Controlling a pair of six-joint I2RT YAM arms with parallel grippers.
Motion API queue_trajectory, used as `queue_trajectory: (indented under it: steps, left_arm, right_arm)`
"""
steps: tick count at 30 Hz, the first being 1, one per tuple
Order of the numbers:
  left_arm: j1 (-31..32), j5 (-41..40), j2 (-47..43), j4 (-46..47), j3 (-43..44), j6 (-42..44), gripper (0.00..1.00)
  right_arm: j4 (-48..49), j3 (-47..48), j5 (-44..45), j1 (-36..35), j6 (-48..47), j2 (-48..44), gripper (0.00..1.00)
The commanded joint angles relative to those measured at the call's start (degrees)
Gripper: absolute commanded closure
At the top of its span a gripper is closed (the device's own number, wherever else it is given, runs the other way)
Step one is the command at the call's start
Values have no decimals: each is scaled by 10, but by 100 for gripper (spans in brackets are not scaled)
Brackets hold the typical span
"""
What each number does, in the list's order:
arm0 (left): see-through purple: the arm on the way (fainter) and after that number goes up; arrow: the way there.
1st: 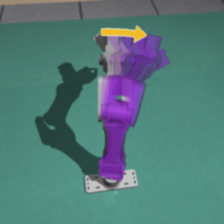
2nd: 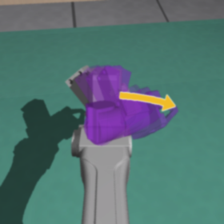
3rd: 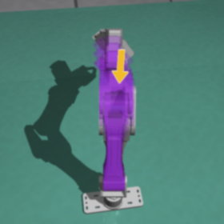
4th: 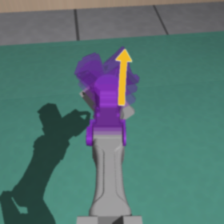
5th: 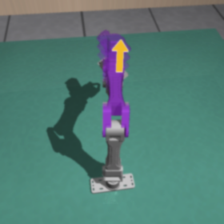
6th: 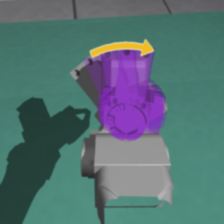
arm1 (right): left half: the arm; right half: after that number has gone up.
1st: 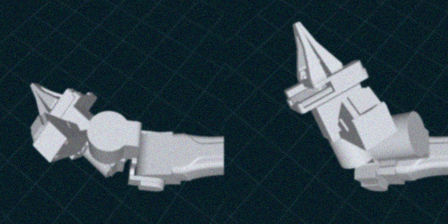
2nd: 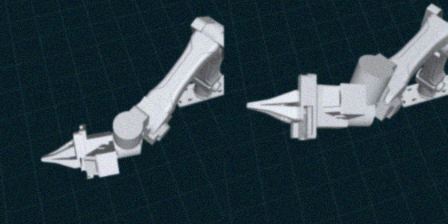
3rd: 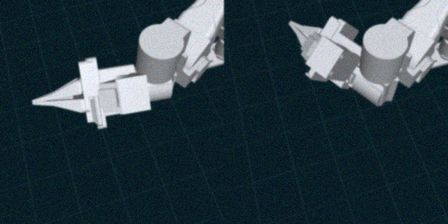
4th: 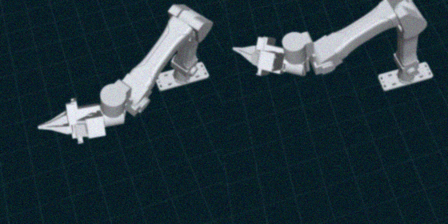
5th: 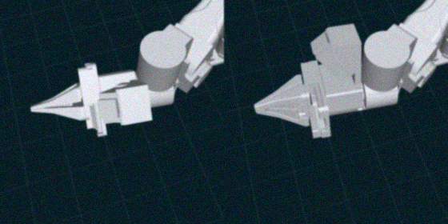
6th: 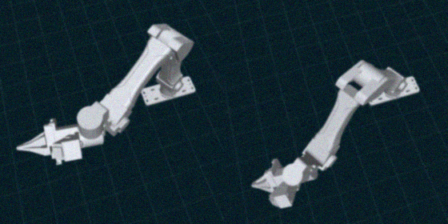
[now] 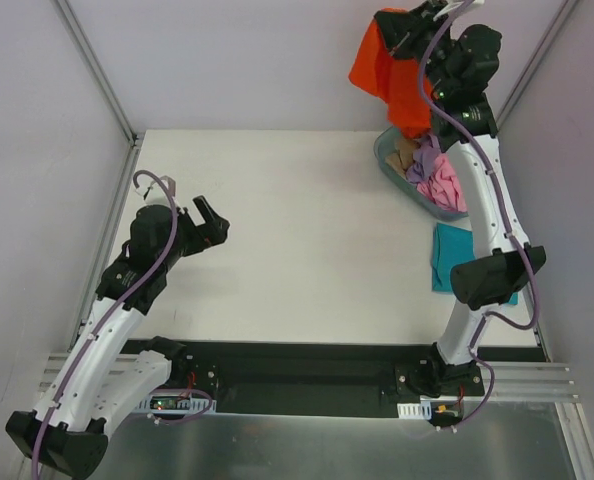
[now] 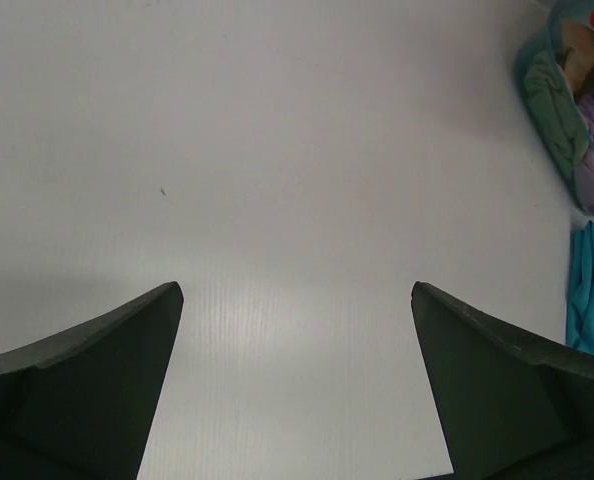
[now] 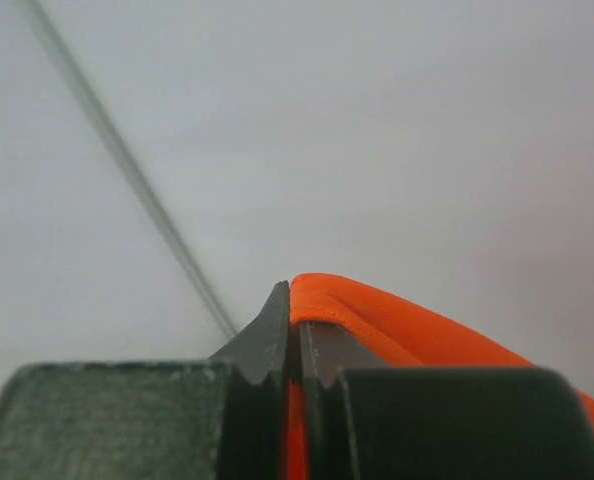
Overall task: Fold and stack the t-shirts
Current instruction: Grab crumpled tshirt from bin with the right arm, then move the tshirt to the center of the board
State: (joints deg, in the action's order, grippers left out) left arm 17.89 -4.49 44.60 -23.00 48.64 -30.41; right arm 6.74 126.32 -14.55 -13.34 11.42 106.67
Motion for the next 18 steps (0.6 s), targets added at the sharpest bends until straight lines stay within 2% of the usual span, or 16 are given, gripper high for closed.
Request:
queue_trajectory:
  steps: [1, 7, 12, 16, 18]
  left_arm:
    - [-6, 7, -36, 9, -18, -3, 1]
    - [-5, -7, -70, 9, -39, -19, 1]
    - [-6, -22, -91, -11, -44, -39, 1]
    - [-6, -32, -114, -36, -46, -52, 1]
    - [-6, -37, -122, -42, -52, -61, 1]
  right_arm:
    - [21, 40, -84, -51, -14, -77, 99]
    - [29, 60, -135, -122, 6, -104, 99]
    - [17, 49, -141, -174, -37, -125, 99]
    - [5, -13, -105, -179, -68, -153, 99]
    - [5, -102, -53, -174, -97, -184, 99]
